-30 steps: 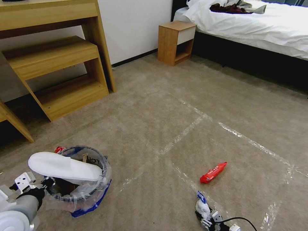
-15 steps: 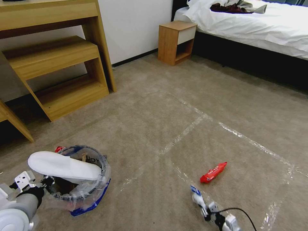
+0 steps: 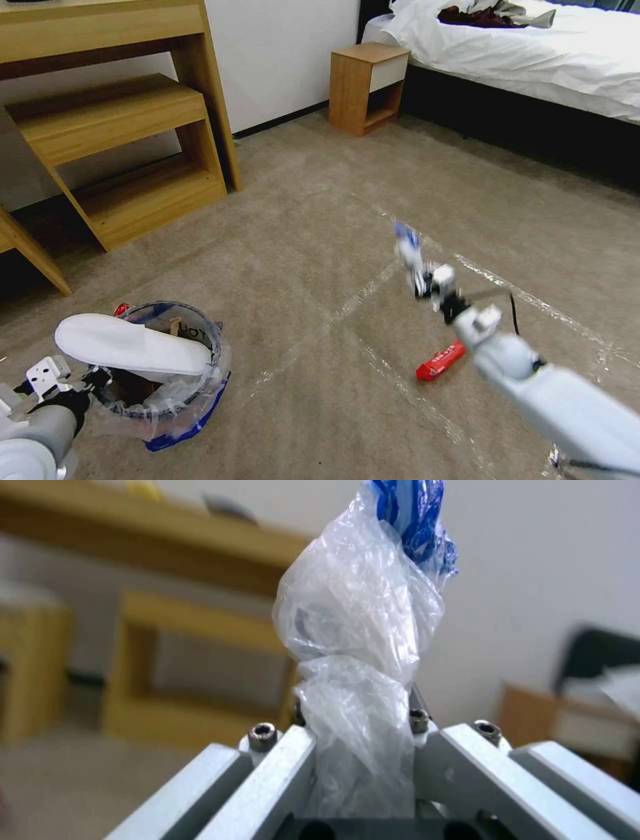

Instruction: Pick up the trash bin and place the garbage on the floor into it.

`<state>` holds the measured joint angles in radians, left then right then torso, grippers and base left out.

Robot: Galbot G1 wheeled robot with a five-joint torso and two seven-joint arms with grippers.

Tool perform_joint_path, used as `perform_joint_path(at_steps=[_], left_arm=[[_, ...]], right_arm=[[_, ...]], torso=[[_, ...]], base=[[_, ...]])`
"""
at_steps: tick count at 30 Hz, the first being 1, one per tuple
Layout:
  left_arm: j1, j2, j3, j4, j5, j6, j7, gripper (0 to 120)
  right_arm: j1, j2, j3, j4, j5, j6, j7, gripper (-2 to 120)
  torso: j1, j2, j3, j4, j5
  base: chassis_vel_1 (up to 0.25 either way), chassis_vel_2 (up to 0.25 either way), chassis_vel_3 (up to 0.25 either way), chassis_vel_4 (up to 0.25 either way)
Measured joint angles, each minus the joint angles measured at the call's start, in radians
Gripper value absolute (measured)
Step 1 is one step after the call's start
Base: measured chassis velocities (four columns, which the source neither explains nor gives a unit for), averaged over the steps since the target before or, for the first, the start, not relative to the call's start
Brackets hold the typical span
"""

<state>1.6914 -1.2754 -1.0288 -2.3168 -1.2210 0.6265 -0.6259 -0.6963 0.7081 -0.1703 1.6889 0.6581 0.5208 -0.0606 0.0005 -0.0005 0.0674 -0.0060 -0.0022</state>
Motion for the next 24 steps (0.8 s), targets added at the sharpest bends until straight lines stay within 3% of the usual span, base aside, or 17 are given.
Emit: perform_joint_path(at_steps=[5, 13, 18, 24], left_arm=[[-0.001, -0.018, 0.009, -0.006, 0.006, 0.001, 0.001, 0], [0.007, -0.03, 0.008, -0.016, 0.01, 0.001, 0.005, 0], [0.008, -0.031, 0.01, -0.018, 0.01, 0.001, 0.016, 0], [0.018, -0.029, 0.006, -0.02, 0.011, 0.0, 0.023, 0]], right_arm=[[0.066, 0.03, -0.06, 0.094, 0.031, -0.038, -0.029, 1], [0.083, 0.07, -0.117, 0.132, 0.043, -0.048, -0.126, 1], [0.132, 0.09, -0.182, 0.131, 0.083, -0.033, -0.189, 1], [0.277, 0.195, -0.37, 0.041, 0.094, -0.007, -0.264, 1]], torso=[[0.0, 0.0, 0.0, -0.0003, 0.0001], [0.0, 0.0, 0.0, -0.0005, 0.0004], [0.0, 0.0, 0.0, -0.0006, 0.0001], [0.0, 0.0, 0.0, -0.0001, 0.0001]], base=[[0.0, 0.0, 0.0, 0.0], [0.0, 0.0, 0.0, 0.0], [0.0, 0.0, 0.0, 0.0], [0.0, 0.0, 0.0, 0.0]])
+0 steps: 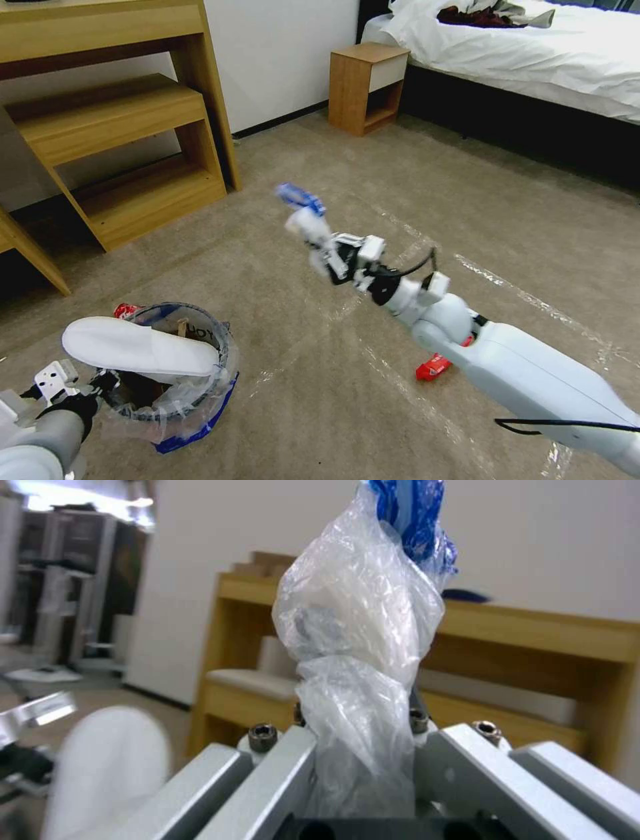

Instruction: Pick up the trash bin and place the garbage on the floor into it.

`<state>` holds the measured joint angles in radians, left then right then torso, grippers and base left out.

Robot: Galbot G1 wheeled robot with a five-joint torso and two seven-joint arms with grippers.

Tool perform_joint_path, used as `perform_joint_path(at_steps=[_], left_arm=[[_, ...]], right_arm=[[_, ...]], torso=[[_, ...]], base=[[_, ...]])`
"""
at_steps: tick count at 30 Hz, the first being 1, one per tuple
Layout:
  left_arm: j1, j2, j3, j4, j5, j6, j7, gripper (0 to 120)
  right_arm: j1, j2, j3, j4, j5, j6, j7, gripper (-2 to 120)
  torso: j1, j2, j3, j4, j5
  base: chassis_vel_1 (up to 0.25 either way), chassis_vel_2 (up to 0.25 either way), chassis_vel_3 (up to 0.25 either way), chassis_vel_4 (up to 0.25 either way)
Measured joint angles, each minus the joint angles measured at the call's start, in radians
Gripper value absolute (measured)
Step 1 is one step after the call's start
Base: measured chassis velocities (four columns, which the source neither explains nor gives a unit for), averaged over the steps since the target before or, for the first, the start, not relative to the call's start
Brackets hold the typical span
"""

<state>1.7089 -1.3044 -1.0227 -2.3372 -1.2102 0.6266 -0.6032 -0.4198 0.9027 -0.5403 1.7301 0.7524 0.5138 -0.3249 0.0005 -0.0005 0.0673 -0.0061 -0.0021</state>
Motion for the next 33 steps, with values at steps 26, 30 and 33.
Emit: perform_joint_path(at_steps=[26, 30, 33], left_arm=[[0.017, -0.05, -0.002, -0.025, 0.02, -0.001, 0.009, 0], [0.026, -0.05, -0.004, -0.035, 0.02, -0.001, 0.011, 0], [0.031, -0.049, -0.007, -0.042, 0.019, -0.001, 0.011, 0]], right_arm=[[0.089, 0.445, -0.304, -0.309, 0.006, -0.02, -0.025, 1], [0.045, 0.477, -0.301, -0.363, -0.019, -0.012, -0.038, 1], [0.028, 0.494, -0.29, -0.393, -0.022, -0.009, -0.042, 1]], torso=[[0.0, 0.0, 0.0, -0.0003, 0.0], [0.0, 0.0, 0.0, -0.0002, 0.0001], [0.0, 0.0, 0.0, -0.0003, 0.0001]], base=[[0.0, 0.0, 0.0, 0.0], [0.0, 0.0, 0.0, 0.0], [0.0, 0.0, 0.0, 0.0]])
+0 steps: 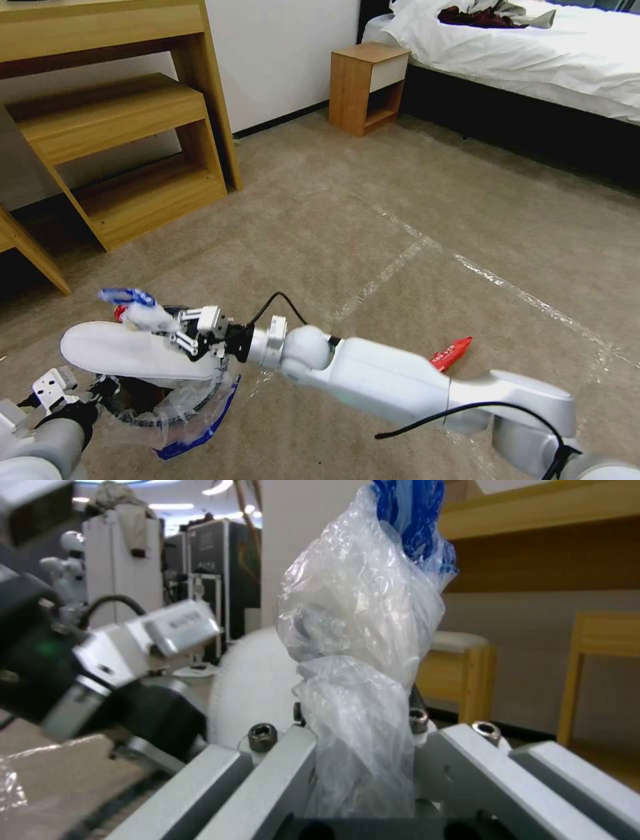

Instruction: Pick up the trash bin and place the garbage on the floor into it.

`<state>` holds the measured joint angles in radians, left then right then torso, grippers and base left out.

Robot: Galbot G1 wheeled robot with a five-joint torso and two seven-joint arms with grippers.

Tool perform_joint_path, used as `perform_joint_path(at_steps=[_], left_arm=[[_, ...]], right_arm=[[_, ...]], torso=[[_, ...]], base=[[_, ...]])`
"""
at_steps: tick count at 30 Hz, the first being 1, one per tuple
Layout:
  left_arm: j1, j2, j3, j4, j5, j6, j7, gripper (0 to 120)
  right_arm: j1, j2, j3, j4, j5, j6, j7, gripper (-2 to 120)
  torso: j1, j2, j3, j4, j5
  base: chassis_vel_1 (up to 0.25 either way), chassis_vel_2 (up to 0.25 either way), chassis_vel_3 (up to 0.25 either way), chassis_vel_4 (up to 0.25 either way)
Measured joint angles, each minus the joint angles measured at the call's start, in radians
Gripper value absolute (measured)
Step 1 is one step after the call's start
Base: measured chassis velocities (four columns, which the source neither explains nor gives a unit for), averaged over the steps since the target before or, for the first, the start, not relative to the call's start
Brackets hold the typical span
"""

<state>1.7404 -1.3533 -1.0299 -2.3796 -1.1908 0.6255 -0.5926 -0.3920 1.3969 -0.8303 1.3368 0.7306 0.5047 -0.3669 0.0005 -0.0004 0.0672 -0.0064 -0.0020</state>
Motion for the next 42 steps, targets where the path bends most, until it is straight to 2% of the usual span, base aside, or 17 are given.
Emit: perform_joint_path(at_steps=[15, 32, 42], left_arm=[[0.024, -0.016, 0.008, -0.026, 0.007, 0.001, 0.005, 0], [0.023, -0.006, 0.007, -0.037, -0.003, 0.002, 0.003, 0], [0.012, 0.002, 0.008, -0.036, -0.012, 0.003, -0.002, 0]], right_arm=[[0.009, 0.063, 0.051, -0.227, -0.022, 0.046, -0.082, 1], [0.019, 0.098, 0.047, -0.309, -0.022, 0.054, -0.091, 1], [0.016, 0.087, 0.039, -0.292, -0.021, 0.046, -0.089, 1]], torso=[[0.0, 0.0, 0.0, 0.0001, 0.0001], [0.0, 0.0, 0.0, 0.0002, 0.0001], [0.0, 0.0, 0.0, 0.0001, 0.0001]], base=[[0.0, 0.0, 0.0, 0.0], [0.0, 0.0, 0.0, 0.0], [0.0, 0.0, 0.0, 0.0]])
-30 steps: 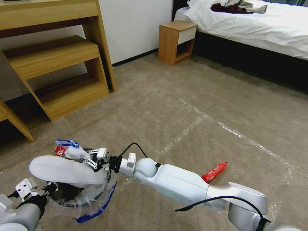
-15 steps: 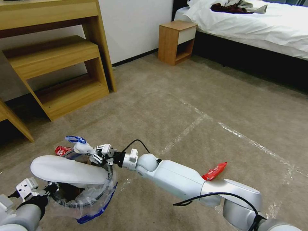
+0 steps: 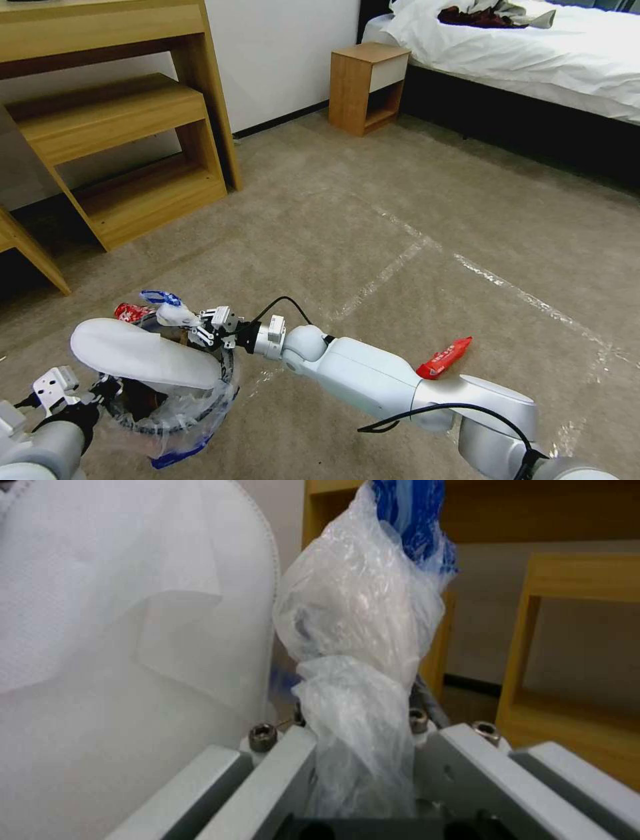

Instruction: Pick up the trash bin and place the garbage on the floor into it.

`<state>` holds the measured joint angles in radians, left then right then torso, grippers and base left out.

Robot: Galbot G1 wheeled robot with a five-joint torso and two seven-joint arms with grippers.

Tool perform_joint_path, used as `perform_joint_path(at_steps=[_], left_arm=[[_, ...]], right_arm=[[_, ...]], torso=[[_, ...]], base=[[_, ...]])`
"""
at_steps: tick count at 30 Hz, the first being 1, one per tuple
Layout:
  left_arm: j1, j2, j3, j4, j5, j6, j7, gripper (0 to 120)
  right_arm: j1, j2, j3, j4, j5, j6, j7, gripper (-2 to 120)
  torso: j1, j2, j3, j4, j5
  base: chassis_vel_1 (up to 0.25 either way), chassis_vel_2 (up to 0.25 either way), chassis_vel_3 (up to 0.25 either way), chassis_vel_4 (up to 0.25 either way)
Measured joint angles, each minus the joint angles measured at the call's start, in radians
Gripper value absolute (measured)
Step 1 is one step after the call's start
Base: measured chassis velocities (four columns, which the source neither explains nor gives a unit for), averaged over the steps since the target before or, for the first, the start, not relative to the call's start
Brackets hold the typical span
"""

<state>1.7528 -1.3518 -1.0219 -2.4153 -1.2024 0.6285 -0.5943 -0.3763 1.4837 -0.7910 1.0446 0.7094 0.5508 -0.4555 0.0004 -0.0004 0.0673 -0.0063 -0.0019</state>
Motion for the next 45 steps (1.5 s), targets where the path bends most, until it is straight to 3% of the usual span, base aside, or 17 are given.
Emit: perform_joint_path(at_steps=[25, 29, 38, 45], left_arm=[[-0.012, 0.0, 0.005, 0.014, -0.003, 0.0, -0.001, 0], [-0.014, 0.005, 0.003, 0.014, -0.007, 0.0, -0.003, 0], [-0.017, 0.01, 0.002, 0.014, -0.012, -0.001, -0.005, 0], [-0.02, 0.01, 0.003, 0.016, -0.014, -0.001, -0.006, 0]], right_arm=[[0.022, -0.038, -0.044, 0.116, 0.013, -0.036, -0.014, 2], [0.029, -0.037, -0.041, 0.097, 0.004, -0.036, -0.013, 22], [0.035, -0.032, -0.038, 0.1, -0.001, -0.052, -0.026, 49], [0.049, -0.028, -0.041, 0.095, 0.001, -0.052, -0.026, 79]], torso=[[0.0, 0.0, 0.0, 0.0, 0.0], [0.0, 0.0, 0.0, 0.0, 0.0], [0.0, 0.0, 0.0, 0.0, 0.0], [0.0, 0.0, 0.0, 0.0001, 0.0]], base=[[0.0, 0.0, 0.0, 0.0], [0.0, 0.0, 0.0, 0.0], [0.0, 0.0, 0.0, 0.0], [0.0, 0.0, 0.0, 0.0]])
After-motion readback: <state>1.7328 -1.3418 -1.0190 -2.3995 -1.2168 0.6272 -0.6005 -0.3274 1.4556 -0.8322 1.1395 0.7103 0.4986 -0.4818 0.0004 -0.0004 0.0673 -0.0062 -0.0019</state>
